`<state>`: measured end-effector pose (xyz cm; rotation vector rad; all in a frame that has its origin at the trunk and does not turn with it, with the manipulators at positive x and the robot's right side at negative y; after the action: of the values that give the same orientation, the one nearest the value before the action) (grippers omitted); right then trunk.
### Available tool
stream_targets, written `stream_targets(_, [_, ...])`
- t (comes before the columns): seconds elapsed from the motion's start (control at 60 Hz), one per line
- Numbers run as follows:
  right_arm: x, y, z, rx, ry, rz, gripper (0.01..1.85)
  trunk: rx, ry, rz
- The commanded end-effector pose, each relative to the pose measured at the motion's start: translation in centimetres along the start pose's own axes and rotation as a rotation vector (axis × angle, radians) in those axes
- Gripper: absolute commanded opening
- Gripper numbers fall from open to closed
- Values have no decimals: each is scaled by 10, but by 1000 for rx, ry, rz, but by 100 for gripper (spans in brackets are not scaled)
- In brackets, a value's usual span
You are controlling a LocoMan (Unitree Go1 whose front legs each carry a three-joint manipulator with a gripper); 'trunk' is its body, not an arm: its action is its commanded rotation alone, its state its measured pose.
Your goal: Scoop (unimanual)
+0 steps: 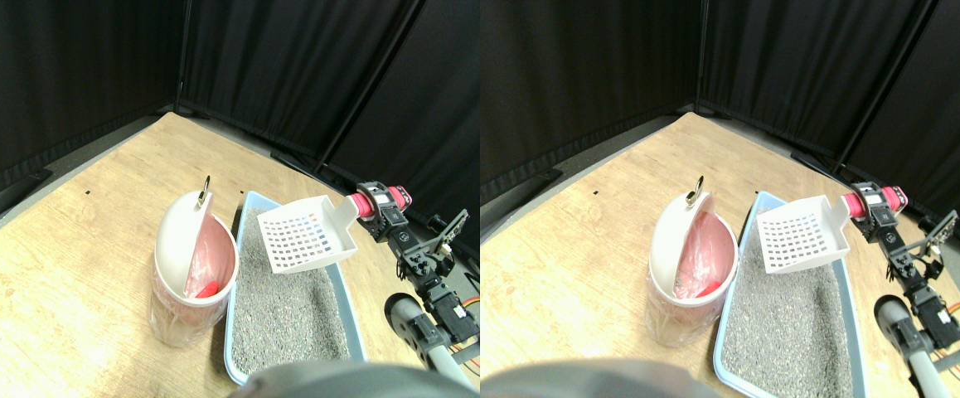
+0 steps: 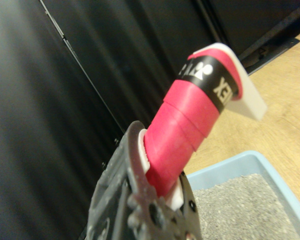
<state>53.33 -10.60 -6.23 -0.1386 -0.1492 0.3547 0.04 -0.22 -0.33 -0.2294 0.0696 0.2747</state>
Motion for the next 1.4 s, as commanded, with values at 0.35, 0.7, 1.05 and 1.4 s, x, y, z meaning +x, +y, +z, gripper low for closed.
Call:
stream_targets(0.35, [-20, -25, -23, 216, -34, -79, 5, 37, 5, -55])
stream_targets(0.7, [-34, -41, -58, 307, 22, -134, 5, 67, 12, -94])
stream_targets(1.05, [-43, -56, -82, 319, 88, -192, 5, 83, 16, -107])
stream_targets(1.4, [-50, -63, -111, 373, 169, -237, 5, 92, 20, -106])
